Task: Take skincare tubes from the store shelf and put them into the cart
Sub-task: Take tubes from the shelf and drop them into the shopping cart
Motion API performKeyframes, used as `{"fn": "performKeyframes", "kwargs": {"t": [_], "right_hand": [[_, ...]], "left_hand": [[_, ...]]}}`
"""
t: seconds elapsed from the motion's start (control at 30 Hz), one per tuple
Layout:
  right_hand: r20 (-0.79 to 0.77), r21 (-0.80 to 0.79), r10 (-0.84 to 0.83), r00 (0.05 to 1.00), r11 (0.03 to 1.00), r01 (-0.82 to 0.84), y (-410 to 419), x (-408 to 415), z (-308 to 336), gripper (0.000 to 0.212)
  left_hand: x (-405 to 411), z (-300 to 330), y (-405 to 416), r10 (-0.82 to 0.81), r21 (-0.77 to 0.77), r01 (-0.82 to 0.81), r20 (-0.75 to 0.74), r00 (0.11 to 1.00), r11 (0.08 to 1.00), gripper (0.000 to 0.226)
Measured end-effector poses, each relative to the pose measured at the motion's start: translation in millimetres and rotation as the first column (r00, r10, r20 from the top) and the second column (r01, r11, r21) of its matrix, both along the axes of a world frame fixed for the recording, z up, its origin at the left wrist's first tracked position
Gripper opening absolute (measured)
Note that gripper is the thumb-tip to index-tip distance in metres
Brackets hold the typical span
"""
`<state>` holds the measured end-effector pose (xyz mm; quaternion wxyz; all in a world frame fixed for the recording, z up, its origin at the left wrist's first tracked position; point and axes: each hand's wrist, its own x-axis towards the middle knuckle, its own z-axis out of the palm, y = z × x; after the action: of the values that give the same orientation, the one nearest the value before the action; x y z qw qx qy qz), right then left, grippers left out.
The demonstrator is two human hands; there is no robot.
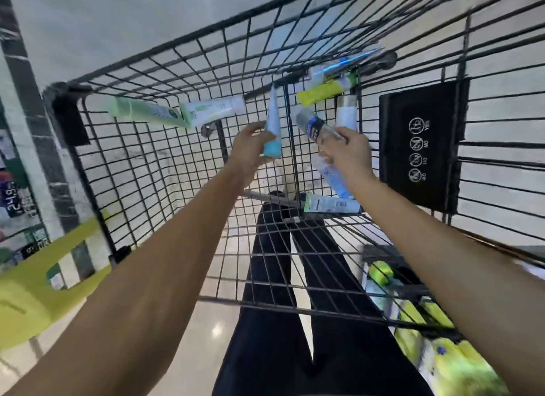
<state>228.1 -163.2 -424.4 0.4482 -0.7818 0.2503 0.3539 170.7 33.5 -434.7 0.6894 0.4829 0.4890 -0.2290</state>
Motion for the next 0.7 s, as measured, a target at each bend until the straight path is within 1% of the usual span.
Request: {"fn": "performKeyframes", "kwargs": {"t": [0.03,0.07,0.13,0.17,0.23,0.27,0.33,0.4,0.5,0.53,0.57,0.6,0.63,0.7], "right_hand": [[-0.007,0.055,-0.062,0.998,0.997,0.062,-5.6,-3.1,15.8,0.009],[0.004,0.085,-0.089,0.996,0.992,0.089,-11.7,-6.1,32.1,0.011],[0.04,0.083,-0.1,0.994,0.992,0.096,-24.9,-11.6,65.6,0.011],[0.052,0.093,-0.118,0.992,0.989,0.113,-31.2,-13.1,81.9,0.01],[0.032,0.157,-0.211,0.977,0.966,0.204,-42.6,-16.5,115.4,0.017],[0.006,0.215,-0.266,0.964,0.942,0.259,-46.2,-18.2,133.5,0.019],[-0.049,0.34,-0.361,0.931,0.871,0.355,-52.2,-23.3,166.7,0.017],[-0.113,0.47,-0.428,0.897,0.772,0.428,-56.3,-28.2,200.4,0.021],[-0.18,0.646,-0.496,0.849,0.591,0.482,-60.5,-37.1,255.7,0.043],[-0.189,0.687,-0.509,0.84,0.542,0.484,-61.0,-40.7,274.8,0.049],[-0.186,0.706,-0.527,0.829,0.516,0.486,-61.0,-45.2,291.9,0.051],[-0.178,0.718,-0.55,0.816,0.494,0.49,-59.9,-49.8,309.2,0.047],[-0.159,0.724,-0.57,0.806,0.487,0.488,-59.6,-54.3,323.9,0.038],[-0.115,0.722,-0.574,0.811,0.513,0.465,-60.1,-65.4,347.7,0.021]], "left_hand": [[-5.3,16.2,4.3,0.02,-0.075,-0.018,0.034,0.999,0.997,0.027],[-10.9,30.9,8.2,0.034,-0.138,-0.026,0.059,0.998,0.99,0.027],[-20.5,62.2,12.8,0.059,-0.239,-0.037,0.089,0.994,0.97,0.033],[-24.2,77.6,14.5,0.074,-0.265,-0.048,0.088,0.993,0.963,0.037],[-28.8,113.0,14.9,0.08,-0.302,-0.039,0.124,0.989,0.952,0.039],[-30.5,131.3,13.7,0.065,-0.305,-0.017,0.147,0.987,0.952,0.04],[-35.3,170.0,8.9,0.018,-0.284,0.042,0.208,0.978,0.958,0.041],[-43.1,205.5,4.4,0.038,-0.285,0.033,0.238,0.971,0.958,0.047],[-55.9,258.1,-6.1,0.071,-0.295,0.018,0.288,0.955,0.955,0.052],[-59.1,275.8,-11.8,0.074,-0.293,0.021,0.31,0.948,0.956,0.054],[-62.5,293.6,-17.1,0.072,-0.284,0.029,0.338,0.939,0.958,0.058],[-64.9,310.6,-21.8,0.061,-0.269,0.042,0.363,0.93,0.962,0.061],[-66.1,325.6,-26.2,0.036,-0.244,0.064,0.386,0.922,0.968,0.062],[-70.4,353.3,-35.6,-0.037,-0.209,0.14,0.432,0.901,0.968,0.056]]}}
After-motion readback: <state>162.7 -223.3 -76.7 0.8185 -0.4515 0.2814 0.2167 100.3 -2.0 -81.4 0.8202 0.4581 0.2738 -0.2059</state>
